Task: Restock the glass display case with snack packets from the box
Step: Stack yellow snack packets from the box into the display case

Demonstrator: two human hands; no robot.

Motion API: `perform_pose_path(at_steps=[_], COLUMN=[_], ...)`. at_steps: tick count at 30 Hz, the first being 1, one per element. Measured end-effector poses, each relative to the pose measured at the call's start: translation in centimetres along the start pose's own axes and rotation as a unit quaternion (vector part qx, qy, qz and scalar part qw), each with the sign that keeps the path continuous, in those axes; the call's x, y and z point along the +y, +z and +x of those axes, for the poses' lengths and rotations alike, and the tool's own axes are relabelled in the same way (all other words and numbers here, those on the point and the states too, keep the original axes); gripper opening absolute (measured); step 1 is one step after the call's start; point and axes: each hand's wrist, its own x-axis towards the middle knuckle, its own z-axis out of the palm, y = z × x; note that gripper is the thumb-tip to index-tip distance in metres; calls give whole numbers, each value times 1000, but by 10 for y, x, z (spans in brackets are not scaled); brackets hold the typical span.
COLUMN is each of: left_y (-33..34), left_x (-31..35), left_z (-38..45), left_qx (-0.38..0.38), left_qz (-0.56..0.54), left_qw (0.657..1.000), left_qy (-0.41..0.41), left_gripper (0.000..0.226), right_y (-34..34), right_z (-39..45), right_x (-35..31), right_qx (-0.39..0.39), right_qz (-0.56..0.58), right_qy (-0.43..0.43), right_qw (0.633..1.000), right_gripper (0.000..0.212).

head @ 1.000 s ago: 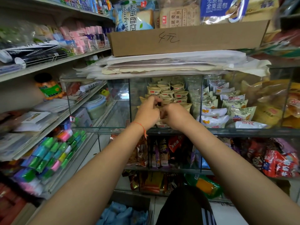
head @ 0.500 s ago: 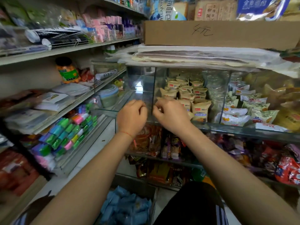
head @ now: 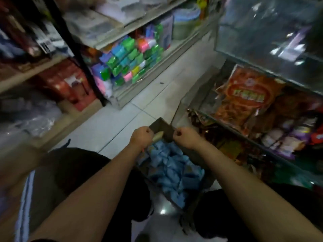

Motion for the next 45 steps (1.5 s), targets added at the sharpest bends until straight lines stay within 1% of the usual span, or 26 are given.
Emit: perform_pose_path(at_steps=[2, 5, 7, 8, 9, 11, 13, 15, 17, 19, 21, 23, 25, 27, 29, 31, 33, 34, 35, 36, 38, 39, 40, 41, 42, 45], left_y=[16, 54, 83, 93, 98, 107, 120, 133, 145, 150, 154, 160, 161, 167, 170, 158, 142, 131, 120, 110, 87, 72, 56, 41, 28, -2], left_x=[-30, -63, -83, -90, -94, -104, -114, -120, -124, -124, -126, -127, -124, -126, -127, -115, -102, -93, -85, -77, -52, -34, -13, 7, 26, 82], left_z=[31, 81, 110, 121, 128, 145, 165, 175, 180, 185, 189, 190, 184, 176, 165, 144, 122, 111, 100, 91, 69, 55, 38, 21, 4, -48], left_qx=[-17, -96, -145, -149, -141, -111, -102, -98, -96, -92, -77, -49, -21, 7, 22, 16, -1, -10, -17, -18, -39, -56, -67, -84, -104, -150], left_qz=[-21, -65, -171, -231, -284, -379, -453, -509, -546, -577, -584, -602, -621, -643, -669, -703, -718, -718, -711, -708, -691, -692, -690, -684, -676, -644], left_qw=[998, 987, 956, 935, 912, 862, 807, 765, 733, 709, 702, 686, 669, 646, 617, 594, 589, 595, 611, 624, 663, 674, 688, 700, 713, 748], left_qy=[-50, -113, -189, -225, -261, -319, -365, -382, -395, -395, -400, -406, -407, -411, -415, -392, -370, -361, -349, -331, -287, -252, -217, -186, -154, -51], left_gripper=[28, 34, 40, 42, 37, 16, 19, 19, 22, 27, 30, 31, 35, 42, 41, 36, 29, 25, 24, 32, 61, 59, 43, 28, 21, 26], right_y=[37, 89, 123, 137, 152, 172, 186, 200, 209, 215, 218, 221, 221, 216, 205, 189, 169, 156, 142, 126, 92, 74, 54, 36, 17, -36], right_z=[38, 90, 121, 137, 155, 184, 208, 222, 230, 233, 234, 231, 224, 213, 198, 177, 152, 138, 122, 106, 71, 51, 31, 12, -8, -65], right_x=[10, 36, 53, 59, 64, 64, 64, 68, 68, 66, 65, 66, 63, 52, 40, 33, 33, 34, 34, 32, 27, 22, 16, 11, 5, -7], right_qx=[-41, -79, -96, -102, -106, -115, -121, -121, -128, -122, -96, -80, -66, -56, -39, -15, 3, 9, 18, 24, 33, 37, 43, 55, 70, 133], right_qz=[28, 88, 120, 144, 181, 271, 358, 441, 481, 521, 552, 572, 582, 564, 527, 502, 492, 486, 480, 477, 482, 482, 476, 466, 456, 423], right_qy=[22, 63, 89, 99, 119, 179, 224, 270, 293, 303, 304, 292, 283, 271, 253, 241, 227, 219, 205, 185, 133, 104, 76, 52, 33, -16], right_qw=[999, 991, 984, 979, 970, 939, 898, 848, 816, 788, 771, 762, 760, 778, 811, 831, 841, 846, 853, 859, 865, 869, 875, 882, 887, 896], right_gripper=[20, 24, 36, 39, 38, 29, 12, 14, 21, 28, 33, 35, 29, 19, 25, 29, 28, 27, 28, 32, 45, 51, 53, 49, 40, 12])
